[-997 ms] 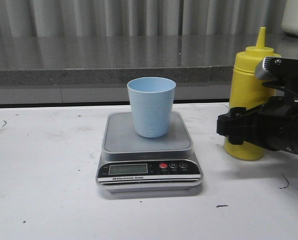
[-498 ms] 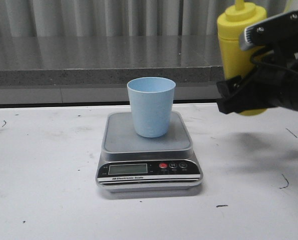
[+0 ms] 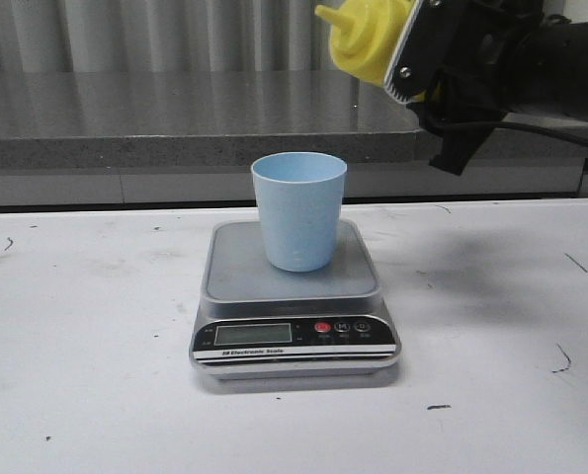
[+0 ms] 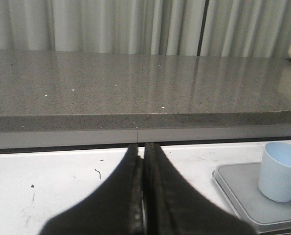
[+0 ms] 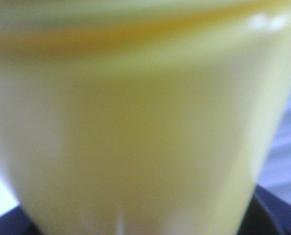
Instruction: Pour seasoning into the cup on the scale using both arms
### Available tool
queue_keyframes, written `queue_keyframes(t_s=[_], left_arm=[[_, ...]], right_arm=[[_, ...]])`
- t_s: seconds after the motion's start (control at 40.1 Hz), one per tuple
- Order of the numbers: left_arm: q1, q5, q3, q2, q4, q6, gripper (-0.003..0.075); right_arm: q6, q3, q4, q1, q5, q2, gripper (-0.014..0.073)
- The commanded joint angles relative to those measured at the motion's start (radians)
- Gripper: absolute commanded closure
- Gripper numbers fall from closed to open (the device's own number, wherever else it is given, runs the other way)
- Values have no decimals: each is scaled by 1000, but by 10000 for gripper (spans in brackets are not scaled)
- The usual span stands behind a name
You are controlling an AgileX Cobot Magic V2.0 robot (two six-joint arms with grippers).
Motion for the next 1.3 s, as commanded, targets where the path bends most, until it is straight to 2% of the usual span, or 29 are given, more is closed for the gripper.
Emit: queue_keyframes(t_s=[0.0, 0.224, 0.324, 0.474, 0.748, 0.822, 0.972, 1.072, 1.271], left_arm=[[1, -75, -24, 14, -13, -7, 740], [1, -75, -24, 14, -13, -7, 740], [1, -75, -24, 14, -13, -7, 740], [1, -75, -24, 14, -13, -7, 740], [1, -75, -24, 14, -13, -7, 740], [1, -75, -24, 14, -13, -7, 740], [1, -75, -24, 14, -13, -7, 740], [1, -75, -24, 14, -13, -7, 740], [1, -75, -24, 14, -13, -7, 740]], right_arm=[[-200, -66, -9, 0, -120, -50, 532], [-544, -125, -37, 0, -120, -49, 532], [-636, -148, -48, 0, -122, -49, 532], [-682, -167, -54, 0, -142, -49, 532], [-657, -166, -57, 0, -125, -49, 532], [-583, -165, -38, 0, -113, -49, 532], [-246, -163, 68, 1, -60, -49, 532], [7, -163, 188, 1, -15, -49, 532], [384, -163, 406, 1, 113, -49, 532]])
